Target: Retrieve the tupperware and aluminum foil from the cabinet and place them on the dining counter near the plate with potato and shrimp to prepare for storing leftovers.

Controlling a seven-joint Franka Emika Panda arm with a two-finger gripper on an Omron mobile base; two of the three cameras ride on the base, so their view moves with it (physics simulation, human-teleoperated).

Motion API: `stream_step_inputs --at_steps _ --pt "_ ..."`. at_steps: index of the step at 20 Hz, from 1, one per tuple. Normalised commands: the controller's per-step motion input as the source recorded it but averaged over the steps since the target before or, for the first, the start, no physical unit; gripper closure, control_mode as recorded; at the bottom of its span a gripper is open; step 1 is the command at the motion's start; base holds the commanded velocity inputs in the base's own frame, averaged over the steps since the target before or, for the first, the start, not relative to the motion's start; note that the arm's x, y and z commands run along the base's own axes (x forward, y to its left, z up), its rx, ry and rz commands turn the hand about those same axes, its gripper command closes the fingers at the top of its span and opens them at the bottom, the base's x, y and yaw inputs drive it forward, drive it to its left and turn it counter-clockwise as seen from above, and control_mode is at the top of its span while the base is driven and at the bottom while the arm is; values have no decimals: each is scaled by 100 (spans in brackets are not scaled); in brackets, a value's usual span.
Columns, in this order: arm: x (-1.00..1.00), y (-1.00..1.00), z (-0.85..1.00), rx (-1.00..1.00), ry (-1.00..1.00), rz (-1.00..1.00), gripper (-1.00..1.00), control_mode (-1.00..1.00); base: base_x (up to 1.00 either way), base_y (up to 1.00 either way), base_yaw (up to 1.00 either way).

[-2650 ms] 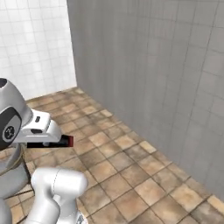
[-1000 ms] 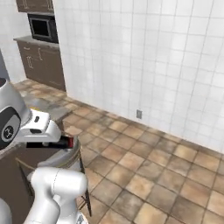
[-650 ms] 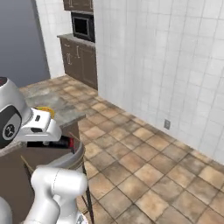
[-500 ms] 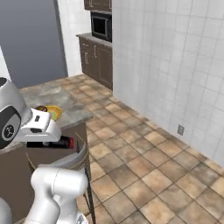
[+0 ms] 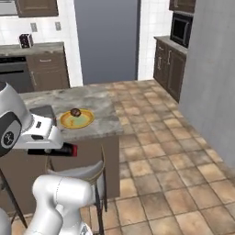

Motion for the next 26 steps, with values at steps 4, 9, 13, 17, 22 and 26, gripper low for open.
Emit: stream_step_inputs --at_steps 4,9,13,17,22,26 --pt "0 0 0 0 0 0 100 100 93 -56 59" --pt "0 0 0 0 0 0 100 100 83 -72 54" --pt "0 0 0 0 0 0 100 100 79 -78 51" --pt "0 0 0 0 0 0 100 100 77 -72 49" --pt "35 -54 0 11 -10 18 100 -100 14 -12 8" --pt "24 -75 0 12 -12 1 100 -100 0 0 0"
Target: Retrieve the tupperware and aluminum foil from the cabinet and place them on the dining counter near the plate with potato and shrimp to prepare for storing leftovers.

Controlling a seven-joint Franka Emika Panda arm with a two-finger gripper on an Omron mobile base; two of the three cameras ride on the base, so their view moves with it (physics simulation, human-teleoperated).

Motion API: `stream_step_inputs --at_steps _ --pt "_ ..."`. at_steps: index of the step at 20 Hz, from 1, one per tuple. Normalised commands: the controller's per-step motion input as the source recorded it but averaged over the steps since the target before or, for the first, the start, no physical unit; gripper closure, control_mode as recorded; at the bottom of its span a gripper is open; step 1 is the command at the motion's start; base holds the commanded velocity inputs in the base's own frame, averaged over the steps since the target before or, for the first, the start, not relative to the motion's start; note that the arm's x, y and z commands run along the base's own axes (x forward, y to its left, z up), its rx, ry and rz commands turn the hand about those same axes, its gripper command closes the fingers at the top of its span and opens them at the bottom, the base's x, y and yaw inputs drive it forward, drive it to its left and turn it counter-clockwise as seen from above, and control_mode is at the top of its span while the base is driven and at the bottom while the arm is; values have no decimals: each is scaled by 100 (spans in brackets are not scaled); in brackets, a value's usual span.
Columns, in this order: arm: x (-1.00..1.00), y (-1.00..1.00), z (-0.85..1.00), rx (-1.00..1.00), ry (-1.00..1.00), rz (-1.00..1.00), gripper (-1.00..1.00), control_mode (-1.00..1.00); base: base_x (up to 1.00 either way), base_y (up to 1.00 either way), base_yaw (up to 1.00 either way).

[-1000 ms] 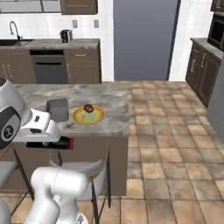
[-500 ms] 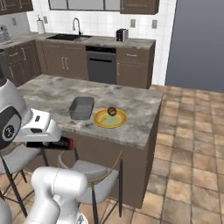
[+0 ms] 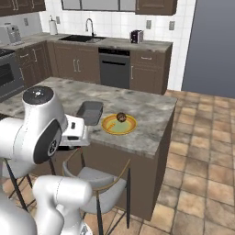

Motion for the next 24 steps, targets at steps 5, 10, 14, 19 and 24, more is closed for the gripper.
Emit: stream_step_inputs --at_steps 5,10,14,19,24 --pt "43 -67 0 10 -6 -1 100 -100 0 0 0" --pt "57 -56 0 5 0 -9 100 -100 0 0 0" --pt "61 -54 -1 1 -3 -15 100 -100 0 0 0" --pt "44 -54 -4 0 -14 -23 100 -100 0 0 0" --pt "47 -30 -12 0 -21 -25 100 -100 0 0 0"
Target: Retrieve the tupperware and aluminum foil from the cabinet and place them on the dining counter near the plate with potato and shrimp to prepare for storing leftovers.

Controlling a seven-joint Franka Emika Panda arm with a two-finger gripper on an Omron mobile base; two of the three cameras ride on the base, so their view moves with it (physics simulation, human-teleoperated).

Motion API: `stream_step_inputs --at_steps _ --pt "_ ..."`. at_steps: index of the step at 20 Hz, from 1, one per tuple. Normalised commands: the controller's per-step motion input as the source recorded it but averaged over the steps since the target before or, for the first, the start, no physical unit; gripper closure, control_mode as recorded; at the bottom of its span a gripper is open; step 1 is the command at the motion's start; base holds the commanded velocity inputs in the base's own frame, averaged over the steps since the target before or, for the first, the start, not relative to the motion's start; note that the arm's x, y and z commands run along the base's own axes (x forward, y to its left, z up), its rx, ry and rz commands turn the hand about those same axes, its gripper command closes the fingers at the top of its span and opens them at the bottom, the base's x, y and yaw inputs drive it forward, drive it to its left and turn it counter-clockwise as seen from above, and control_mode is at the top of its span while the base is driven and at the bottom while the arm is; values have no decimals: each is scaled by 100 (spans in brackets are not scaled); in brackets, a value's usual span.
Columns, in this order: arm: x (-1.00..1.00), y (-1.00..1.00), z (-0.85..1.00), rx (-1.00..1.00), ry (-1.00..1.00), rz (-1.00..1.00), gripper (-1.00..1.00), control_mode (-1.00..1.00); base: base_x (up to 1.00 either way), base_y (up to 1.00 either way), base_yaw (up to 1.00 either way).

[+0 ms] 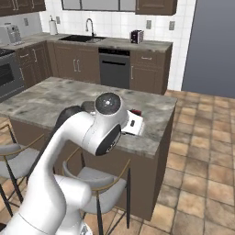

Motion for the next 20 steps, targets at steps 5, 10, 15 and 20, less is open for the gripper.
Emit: stream_step_inputs --at_steps 5,10,15,20 --pt "63 -9 -26 0 -7 -12 100 -100 0 0 0" --pt "71 -13 -27 0 0 -2 100 -100 0 0 0" --pt "59 -20 -32 0 0 0 100 -100 0 0 0" --pt "49 -7 -42 0 3 0 100 -100 0 0 0"
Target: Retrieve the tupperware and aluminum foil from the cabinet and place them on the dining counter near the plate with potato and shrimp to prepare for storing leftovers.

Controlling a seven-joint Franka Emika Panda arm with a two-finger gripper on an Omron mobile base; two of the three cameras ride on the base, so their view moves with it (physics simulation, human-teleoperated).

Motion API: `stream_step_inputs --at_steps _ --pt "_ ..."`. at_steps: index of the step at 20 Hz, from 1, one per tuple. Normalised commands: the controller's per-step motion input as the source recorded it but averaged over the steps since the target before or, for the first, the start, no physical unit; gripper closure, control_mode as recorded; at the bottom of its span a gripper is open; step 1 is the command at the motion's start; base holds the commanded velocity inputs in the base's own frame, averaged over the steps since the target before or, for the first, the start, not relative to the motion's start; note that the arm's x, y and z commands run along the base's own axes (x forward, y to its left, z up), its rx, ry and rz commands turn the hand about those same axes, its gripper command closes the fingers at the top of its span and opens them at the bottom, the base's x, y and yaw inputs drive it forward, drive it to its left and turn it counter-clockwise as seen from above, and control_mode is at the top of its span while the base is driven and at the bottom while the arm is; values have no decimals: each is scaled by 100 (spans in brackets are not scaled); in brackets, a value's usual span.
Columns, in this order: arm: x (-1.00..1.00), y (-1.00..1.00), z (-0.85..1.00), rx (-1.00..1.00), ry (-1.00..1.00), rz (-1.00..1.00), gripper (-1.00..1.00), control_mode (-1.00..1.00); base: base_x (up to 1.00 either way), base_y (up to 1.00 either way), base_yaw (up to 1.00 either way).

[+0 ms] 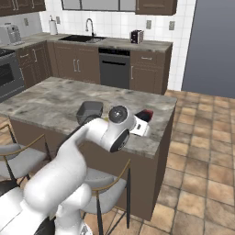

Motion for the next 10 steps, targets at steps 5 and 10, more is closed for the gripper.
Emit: stream_step_inputs --at_steps 5,10 --pt "40 0 -55 0 7 0 100 -100 0 0 0" --pt "34 -1 -58 0 7 0 100 -100 0 0 0"
